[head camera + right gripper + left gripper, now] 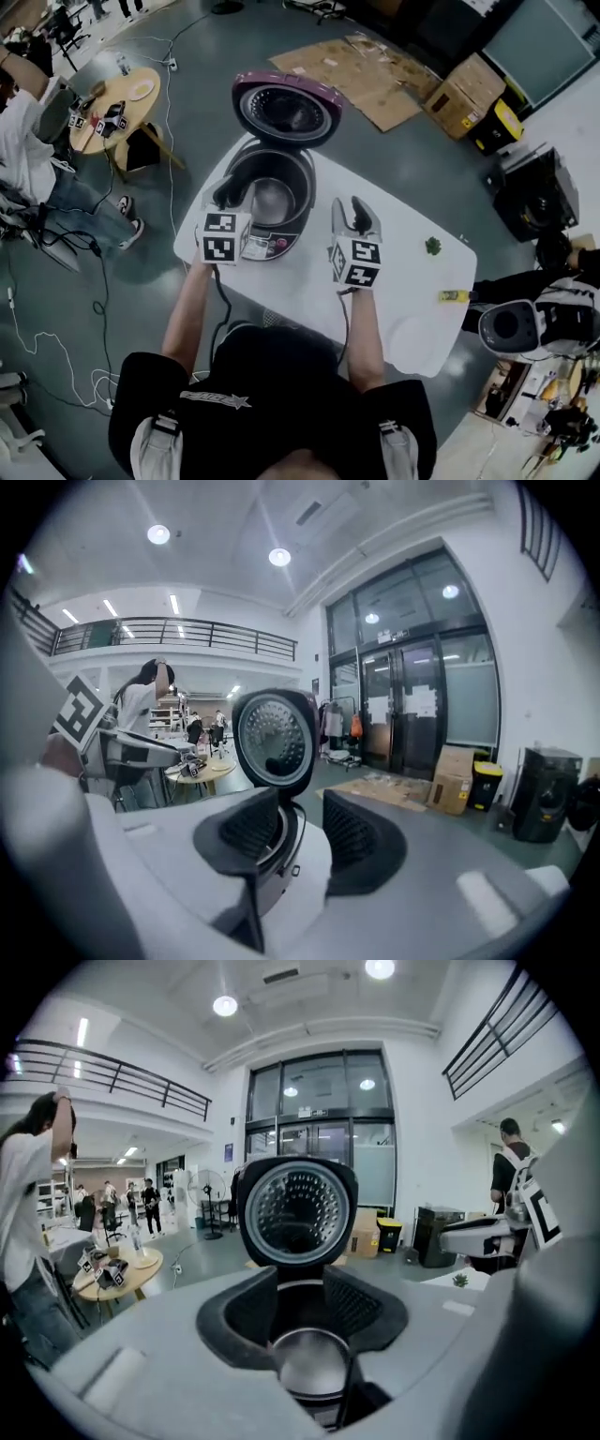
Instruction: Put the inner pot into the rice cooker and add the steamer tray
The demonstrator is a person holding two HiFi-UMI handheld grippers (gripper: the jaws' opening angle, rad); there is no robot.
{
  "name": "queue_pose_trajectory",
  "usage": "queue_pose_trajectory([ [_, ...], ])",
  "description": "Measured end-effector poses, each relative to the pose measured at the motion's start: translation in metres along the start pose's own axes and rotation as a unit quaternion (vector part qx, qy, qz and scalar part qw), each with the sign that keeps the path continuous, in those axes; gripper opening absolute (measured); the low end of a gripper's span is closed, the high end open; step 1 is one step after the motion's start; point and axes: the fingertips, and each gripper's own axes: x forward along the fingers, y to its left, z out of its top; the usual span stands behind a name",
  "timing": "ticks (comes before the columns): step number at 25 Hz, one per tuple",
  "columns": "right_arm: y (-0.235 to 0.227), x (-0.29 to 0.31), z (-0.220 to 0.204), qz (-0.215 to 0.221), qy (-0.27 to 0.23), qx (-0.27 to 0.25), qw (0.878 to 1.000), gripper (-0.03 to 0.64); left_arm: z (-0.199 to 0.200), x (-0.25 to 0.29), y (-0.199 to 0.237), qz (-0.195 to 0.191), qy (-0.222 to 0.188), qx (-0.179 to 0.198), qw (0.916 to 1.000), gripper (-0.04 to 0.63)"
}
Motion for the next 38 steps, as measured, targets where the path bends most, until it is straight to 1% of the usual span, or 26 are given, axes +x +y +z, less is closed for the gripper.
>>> queue_pose_trajectory([
  [3, -0.007, -0.03, 0.018, -0.016, -0.046, -0.023, 0.999, 0.155, 0.021, -0.015, -0.023, -0.015, -0.052, 0.012, 0.9985, 0.155],
  [5, -0.011, -0.048, 0.026, -0.025, -0.071, -0.035, 0.997, 0.155, 0.032, -0.024, -0.038, -0.023, -0.078, 0.024, 0.9964, 0.155],
  [7, -0.013, -0.064, 0.028, -0.03, -0.086, -0.037, 0.995, 0.155, 0.033, -0.032, -0.053, -0.031, -0.091, 0.036, 0.9947, 0.143],
  [9, -0.017, -0.078, 0.027, -0.034, -0.099, -0.027, 0.994, 0.129, 0.032, -0.04, -0.067, -0.038, -0.101, 0.046, 0.9931, 0.121],
  [11, -0.02, -0.089, 0.024, -0.041, -0.11, -0.02, 0.993, 0.124, 0.03, -0.047, -0.078, -0.043, -0.11, 0.054, 0.9916, 0.103],
  [13, -0.024, -0.097, 0.019, -0.051, -0.115, -0.016, 0.992, 0.11, 0.028, -0.053, -0.086, -0.046, -0.114, 0.055, 0.9909, 0.078],
  [15, -0.026, -0.104, 0.011, -0.058, -0.115, -0.009, 0.992, 0.072, 0.021, -0.057, -0.093, -0.052, -0.11, 0.05, 0.9913, 0.052],
  [16, -0.027, -0.107, 0.008, -0.06, -0.115, -0.008, 0.992, 0.065, 0.017, -0.057, -0.096, -0.055, -0.107, 0.049, 0.9915, 0.043],
  [17, -0.028, -0.11, 0.005, -0.062, -0.114, -0.008, 0.991, 0.035, 0.014, -0.057, -0.098, -0.057, -0.104, 0.049, 0.9917, 0.032],
  [19, -0.032, -0.116, 0.003, -0.069, -0.114, -0.01, 0.991, 0.006, 0.011, -0.057, -0.104, -0.06, -0.101, 0.052, 0.9917, 0.009],
  [23, -0.041, -0.126, 0.004, -0.083, -0.119, -0.005, 0.989, 0.006, 0.015, -0.055, -0.112, -0.073, -0.103, 0.054, 0.9905, 0.009],
  [27, -0.056, -0.135, -0.001, -0.103, -0.123, 0.0, 0.987, 0.006, 0.014, -0.048, -0.132, -0.094, -0.104, 0.064, 0.988, 0.009],
  [33, -0.085, -0.167, -0.017, -0.154, -0.118, 0.004, 0.981, 0.006, 0.018, -0.037, -0.182, -0.157, -0.112, 0.077, 0.9782, 0.009],
  [38, -0.118, -0.214, -0.031, -0.213, -0.107, 0.017, 0.971, 0.006, 0.023, -0.033, -0.245, -0.224, -0.113, 0.087, 0.9641, 0.009],
])
